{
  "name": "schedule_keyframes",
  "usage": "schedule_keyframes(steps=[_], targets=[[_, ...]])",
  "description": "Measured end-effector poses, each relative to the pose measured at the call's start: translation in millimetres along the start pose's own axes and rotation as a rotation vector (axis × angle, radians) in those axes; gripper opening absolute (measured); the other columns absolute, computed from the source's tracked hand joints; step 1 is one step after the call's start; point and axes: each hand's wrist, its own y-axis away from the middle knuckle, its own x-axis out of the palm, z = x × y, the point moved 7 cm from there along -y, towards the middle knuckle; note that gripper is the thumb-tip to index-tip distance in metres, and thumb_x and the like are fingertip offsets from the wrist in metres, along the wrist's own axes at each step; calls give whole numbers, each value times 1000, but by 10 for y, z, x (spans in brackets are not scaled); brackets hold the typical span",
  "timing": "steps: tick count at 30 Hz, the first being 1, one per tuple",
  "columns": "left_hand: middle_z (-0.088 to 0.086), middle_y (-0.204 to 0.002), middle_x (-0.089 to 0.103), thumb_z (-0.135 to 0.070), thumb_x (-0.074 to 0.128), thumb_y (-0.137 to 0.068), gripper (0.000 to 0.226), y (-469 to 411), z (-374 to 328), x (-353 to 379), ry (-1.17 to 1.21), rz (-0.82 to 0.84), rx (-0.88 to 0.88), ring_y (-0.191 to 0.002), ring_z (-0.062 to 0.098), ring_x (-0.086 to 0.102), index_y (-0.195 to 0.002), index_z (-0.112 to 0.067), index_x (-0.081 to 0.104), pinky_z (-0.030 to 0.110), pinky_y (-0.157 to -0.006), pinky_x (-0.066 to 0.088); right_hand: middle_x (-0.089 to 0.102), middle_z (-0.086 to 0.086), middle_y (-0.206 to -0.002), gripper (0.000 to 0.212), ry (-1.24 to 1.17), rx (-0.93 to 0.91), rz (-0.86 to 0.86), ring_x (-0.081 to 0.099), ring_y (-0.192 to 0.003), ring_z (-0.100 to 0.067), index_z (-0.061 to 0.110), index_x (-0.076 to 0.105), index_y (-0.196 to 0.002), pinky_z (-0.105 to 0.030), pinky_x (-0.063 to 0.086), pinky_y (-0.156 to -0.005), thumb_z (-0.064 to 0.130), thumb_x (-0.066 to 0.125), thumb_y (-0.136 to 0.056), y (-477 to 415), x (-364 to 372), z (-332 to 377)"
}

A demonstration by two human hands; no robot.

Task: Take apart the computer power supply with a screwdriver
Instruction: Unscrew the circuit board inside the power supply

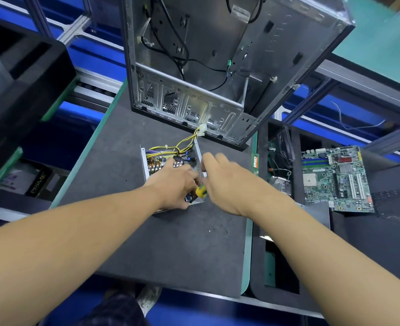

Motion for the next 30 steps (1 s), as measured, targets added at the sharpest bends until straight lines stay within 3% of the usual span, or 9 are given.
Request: schedule_keyframes(steps=[2,4,7,11,13,17,20,26,30], targets=[[-11,-116,48,-42,54,-83,10,12,-9,4,-13,4,3,-118,15,41,-80,-33,51,47,-90,28,29,2,-106,31,-135,-20,106,31,-101,-22,22,35,-117,-38,39,-76,13,47,-90,-3,30,15],[-11,-116,48,-39,54,-84,13,4,-12,15,2,4,5,-120,14,40,-79,-32,44,47,-91,26,30,3,-110,30,-178,6,119,34,-106,-23,25,35,-119,-38,37,-77,28,50,-93,3,33,10],[-11,-120,48,-38,53,-85,16,4,16,44,45,34,-27,-121,13,39,-97,-28,56,49,-106,23,39,-1,-102,34,9,83,64,46,-87,-31,22,32,-111,-41,38,-70,53,31,-100,18,30,-3],[-10,-106,48,-38,53,-84,18,5,11,50,37,25,-20,-110,14,41,-95,-28,63,54,-108,25,41,-4,-105,14,-11,-14,30,49,-88,-34,19,34,-109,-44,45,-73,27,40,-100,-1,15,89],[-8,-100,45,-38,52,-83,17,2,13,35,41,14,-26,-97,14,37,-94,-28,60,53,-106,27,34,-1,-115,29,-106,-39,100,37,-104,-26,22,38,-116,-44,46,-81,21,49,-90,-11,39,92],[-9,-113,51,-39,54,-83,17,-11,14,44,53,17,-27,-114,15,42,-96,-30,58,50,-104,25,33,0,-108,32,38,77,-22,43,-95,-29,21,35,-117,-40,39,-70,46,40,-97,-13,5,15],[-11,-114,51,-42,56,-83,20,2,2,24,27,0,-13,-111,16,43,-99,-33,64,47,-95,27,33,-4,-100,26,123,77,-67,55,-78,-36,16,32,-120,-39,38,-63,35,36,-103,-19,-15,8],[-14,-117,51,-42,59,-83,26,5,0,22,52,13,-8,-115,14,42,-106,-36,69,44,-91,26,29,1,-119,36,-92,38,39,34,-110,-23,24,37,-119,-39,44,-79,23,53,-87,-27,-14,-31],[-15,-102,47,-43,60,-83,22,9,2,6,53,-4,-7,-110,12,42,-102,-36,67,46,-96,28,40,-6,-110,33,28,112,-74,56,-89,-37,17,35,-118,-44,47,-74,44,41,-100,3,-21,-75]])
